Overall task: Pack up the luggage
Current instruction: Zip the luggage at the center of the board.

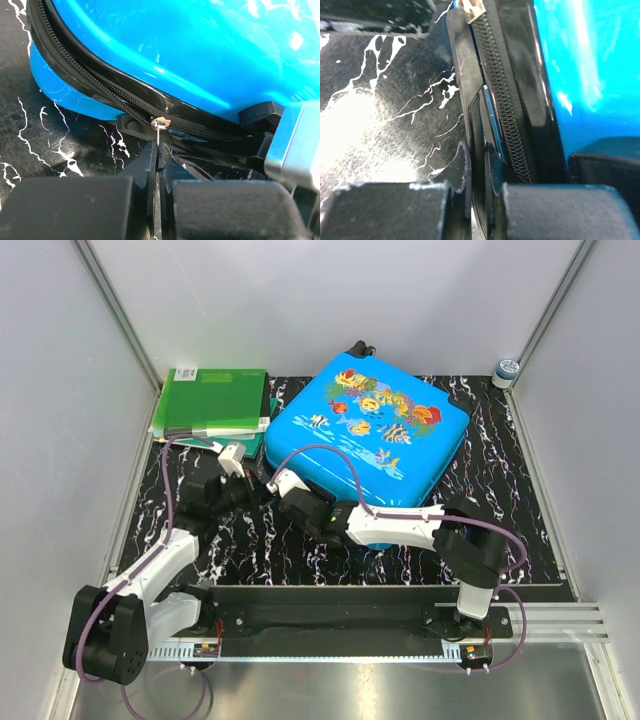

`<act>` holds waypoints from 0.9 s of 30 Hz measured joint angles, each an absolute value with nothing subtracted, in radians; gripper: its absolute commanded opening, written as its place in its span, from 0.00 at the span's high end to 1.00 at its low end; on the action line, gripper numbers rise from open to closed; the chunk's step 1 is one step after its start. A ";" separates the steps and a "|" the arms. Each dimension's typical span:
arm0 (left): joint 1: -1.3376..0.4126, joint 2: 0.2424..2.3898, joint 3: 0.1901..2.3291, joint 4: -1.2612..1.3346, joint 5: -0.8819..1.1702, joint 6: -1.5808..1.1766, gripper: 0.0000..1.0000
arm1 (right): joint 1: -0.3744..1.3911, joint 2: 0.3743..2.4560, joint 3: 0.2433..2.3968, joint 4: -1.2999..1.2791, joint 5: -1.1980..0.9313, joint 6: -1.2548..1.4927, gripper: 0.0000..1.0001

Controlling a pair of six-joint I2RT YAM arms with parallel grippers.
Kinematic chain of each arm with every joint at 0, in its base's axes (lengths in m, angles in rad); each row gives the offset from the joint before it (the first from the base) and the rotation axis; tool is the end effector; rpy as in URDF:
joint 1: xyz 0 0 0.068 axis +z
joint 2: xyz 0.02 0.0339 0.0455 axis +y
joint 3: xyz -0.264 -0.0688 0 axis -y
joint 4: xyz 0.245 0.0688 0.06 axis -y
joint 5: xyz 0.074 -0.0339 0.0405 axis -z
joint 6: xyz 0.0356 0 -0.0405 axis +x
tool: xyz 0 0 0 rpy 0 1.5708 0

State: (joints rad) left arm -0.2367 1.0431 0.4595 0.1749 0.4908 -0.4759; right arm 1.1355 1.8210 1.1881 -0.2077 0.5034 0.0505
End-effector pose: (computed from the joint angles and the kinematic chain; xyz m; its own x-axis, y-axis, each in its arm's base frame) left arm 0.2112 -0.0682 0.2148 -0.6308 -0.2635 -0.7299 0.3806 0.7146 -0.5869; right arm 0.1794 0.3451 0.1944 -0.3470 -0.6413 -0.6843 -0.6419 0.6944 -0.3253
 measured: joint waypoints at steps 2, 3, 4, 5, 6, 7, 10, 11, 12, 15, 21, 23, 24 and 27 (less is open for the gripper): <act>-0.236 1.034 0.453 0.175 0.488 -0.480 1.00 | 1.133 1.812 1.180 -0.208 0.495 0.067 1.00; -0.235 1.028 0.451 0.175 0.487 -0.484 1.00 | 1.133 1.806 1.176 -0.212 0.492 0.079 1.00; -0.235 1.021 0.448 0.174 0.485 -0.487 1.00 | 1.133 1.801 1.174 -0.223 0.487 0.093 1.00; -0.235 1.014 0.447 0.171 0.482 -0.491 1.00 | 1.133 1.795 1.174 -0.237 0.484 0.106 1.00; -0.235 1.007 0.447 0.168 0.480 -0.495 1.00 | 1.133 1.790 1.174 -0.249 0.480 0.118 1.00; -0.235 0.998 0.447 0.162 0.475 -0.498 1.00 | 1.133 1.784 1.172 -0.266 0.476 0.137 1.00; -0.234 0.969 0.443 0.148 0.455 -0.509 1.00 | 1.133 1.760 1.164 -0.311 0.458 0.175 1.00; -0.233 0.960 0.440 0.142 0.448 -0.513 1.00 | 1.133 1.749 1.159 -0.326 0.450 0.187 1.00; -0.232 0.951 0.436 0.139 0.445 -0.518 1.00 | 1.134 1.740 1.154 -0.341 0.447 0.198 1.00; -0.221 0.940 0.431 0.130 0.431 -0.528 1.00 | 1.135 1.706 1.133 -0.382 0.432 0.226 1.00; -0.213 0.937 0.431 0.127 0.418 -0.544 1.00 | 1.136 1.657 1.105 -0.450 0.418 0.271 1.00; -0.212 0.937 0.431 0.126 0.418 -0.549 1.00 | 1.136 1.639 1.097 -0.471 0.406 0.286 1.00; -0.212 0.937 0.431 0.125 0.418 -0.551 1.00 | 1.136 1.633 1.093 -0.477 0.405 0.289 1.00; -0.211 0.937 0.431 0.125 0.418 -0.554 1.00 | 1.136 1.620 1.090 -0.504 0.399 0.301 1.00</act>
